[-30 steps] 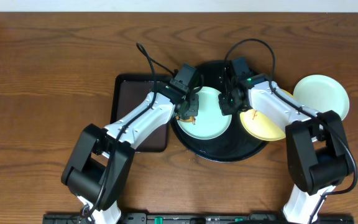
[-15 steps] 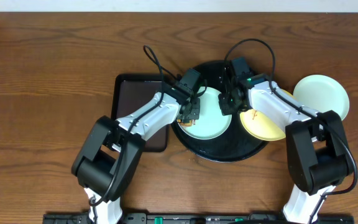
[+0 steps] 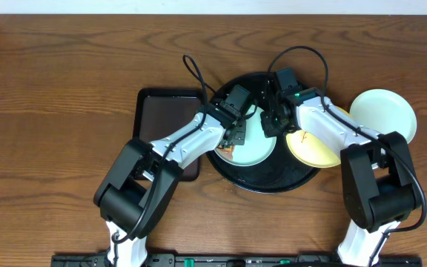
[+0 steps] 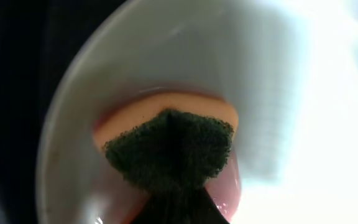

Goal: Clean dirty plates on tray and stack at the side
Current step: 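Scrub the pale green plate with the sponge in the left gripper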

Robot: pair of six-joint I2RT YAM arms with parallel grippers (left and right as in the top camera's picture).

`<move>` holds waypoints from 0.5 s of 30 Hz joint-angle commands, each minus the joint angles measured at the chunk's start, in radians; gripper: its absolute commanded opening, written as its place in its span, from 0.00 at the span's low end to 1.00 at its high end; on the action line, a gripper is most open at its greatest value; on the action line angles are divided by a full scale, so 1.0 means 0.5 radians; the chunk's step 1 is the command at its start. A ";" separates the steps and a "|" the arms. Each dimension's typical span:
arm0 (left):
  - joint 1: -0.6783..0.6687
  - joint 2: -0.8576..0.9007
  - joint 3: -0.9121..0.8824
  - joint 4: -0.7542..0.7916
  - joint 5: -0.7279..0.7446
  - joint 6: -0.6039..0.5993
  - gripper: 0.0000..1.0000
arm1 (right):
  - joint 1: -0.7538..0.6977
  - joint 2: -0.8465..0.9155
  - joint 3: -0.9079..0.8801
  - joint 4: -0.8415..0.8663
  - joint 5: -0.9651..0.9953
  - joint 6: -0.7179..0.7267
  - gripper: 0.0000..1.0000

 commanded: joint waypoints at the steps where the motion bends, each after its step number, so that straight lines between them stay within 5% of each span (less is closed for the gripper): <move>1: -0.060 0.161 -0.053 -0.005 0.447 -0.054 0.08 | 0.012 0.014 -0.008 -0.012 0.029 -0.002 0.01; 15: 0.385 -0.184 0.014 0.381 1.142 -0.195 0.08 | 0.012 0.014 -0.008 -0.018 0.029 -0.002 0.01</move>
